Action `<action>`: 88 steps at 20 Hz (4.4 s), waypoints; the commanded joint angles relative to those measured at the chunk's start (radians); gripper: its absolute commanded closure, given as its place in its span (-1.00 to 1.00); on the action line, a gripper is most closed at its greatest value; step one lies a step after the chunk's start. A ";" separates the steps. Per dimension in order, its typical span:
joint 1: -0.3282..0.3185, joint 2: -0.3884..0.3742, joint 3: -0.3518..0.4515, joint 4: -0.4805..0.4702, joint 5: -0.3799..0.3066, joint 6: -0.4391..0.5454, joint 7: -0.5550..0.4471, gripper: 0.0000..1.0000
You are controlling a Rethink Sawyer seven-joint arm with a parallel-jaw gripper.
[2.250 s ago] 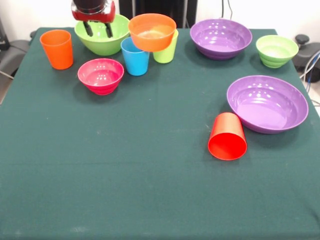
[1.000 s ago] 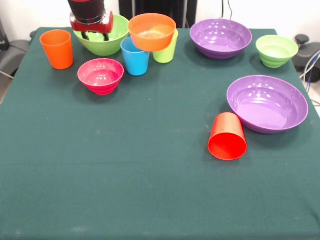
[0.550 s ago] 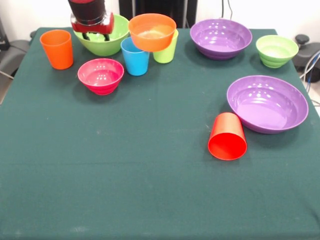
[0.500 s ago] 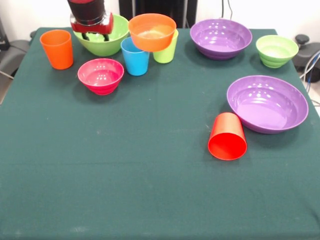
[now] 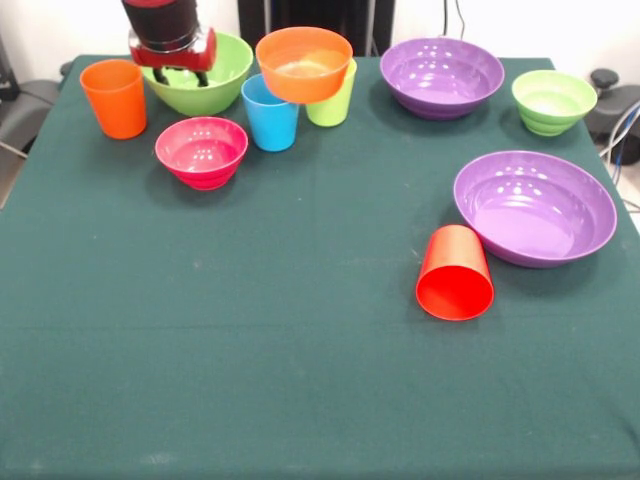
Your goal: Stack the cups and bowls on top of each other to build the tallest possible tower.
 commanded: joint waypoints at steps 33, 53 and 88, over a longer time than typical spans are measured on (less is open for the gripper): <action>-0.056 0.006 0.139 -0.084 -0.109 0.057 -0.278 -1.00; -0.086 -0.086 0.175 -0.020 -0.062 0.130 -0.297 -1.00; -0.182 -0.105 0.212 0.048 -0.088 0.137 -0.288 -1.00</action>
